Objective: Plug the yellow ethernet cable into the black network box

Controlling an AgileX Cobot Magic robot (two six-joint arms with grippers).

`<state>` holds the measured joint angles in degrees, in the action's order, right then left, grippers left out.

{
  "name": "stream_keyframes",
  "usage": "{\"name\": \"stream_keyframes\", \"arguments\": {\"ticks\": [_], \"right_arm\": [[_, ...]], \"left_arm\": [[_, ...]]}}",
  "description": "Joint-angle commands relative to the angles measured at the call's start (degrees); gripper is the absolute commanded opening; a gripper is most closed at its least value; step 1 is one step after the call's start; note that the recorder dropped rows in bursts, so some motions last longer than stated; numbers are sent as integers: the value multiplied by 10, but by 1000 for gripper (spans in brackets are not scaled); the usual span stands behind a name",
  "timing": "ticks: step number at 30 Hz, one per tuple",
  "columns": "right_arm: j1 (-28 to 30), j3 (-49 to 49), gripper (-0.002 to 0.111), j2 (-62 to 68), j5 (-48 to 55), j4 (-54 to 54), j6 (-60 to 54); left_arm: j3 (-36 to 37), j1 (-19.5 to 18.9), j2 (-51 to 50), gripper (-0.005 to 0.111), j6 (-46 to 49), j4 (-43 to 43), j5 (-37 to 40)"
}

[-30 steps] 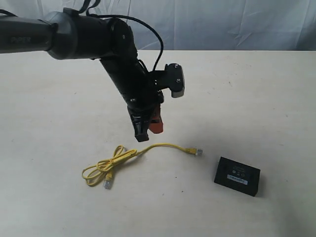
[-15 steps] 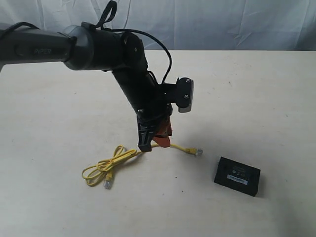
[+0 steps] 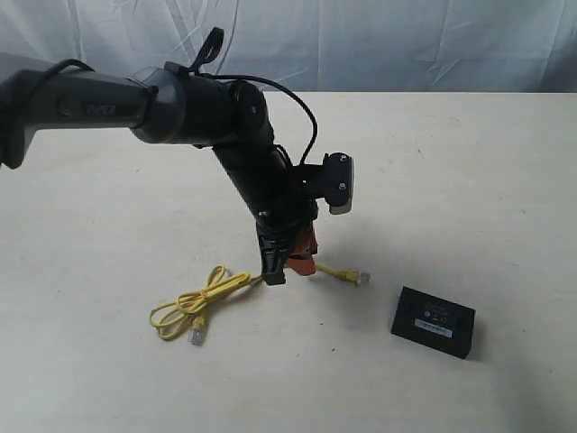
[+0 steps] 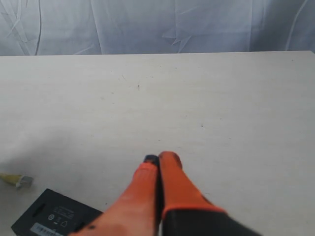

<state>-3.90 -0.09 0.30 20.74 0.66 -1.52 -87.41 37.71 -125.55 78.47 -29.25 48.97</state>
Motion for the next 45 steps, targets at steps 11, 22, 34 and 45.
{"name": "stream_keyframes", "arguments": {"ticks": [11, 22, 34, 45], "right_arm": [[-1, 1, -1, -3, -6, 0, 0], [-1, 1, -1, -3, -6, 0, 0], [-1, 1, -1, -3, -6, 0, 0], [-1, 1, -1, -3, -6, 0, 0]], "left_arm": [[-1, 1, -5, 28, 1, -8, -25], [4, 1, -6, 28, 1, -6, -25], [4, 1, -15, 28, 1, 2, -24], [4, 1, -24, 1, 1, 7, -10]]}}
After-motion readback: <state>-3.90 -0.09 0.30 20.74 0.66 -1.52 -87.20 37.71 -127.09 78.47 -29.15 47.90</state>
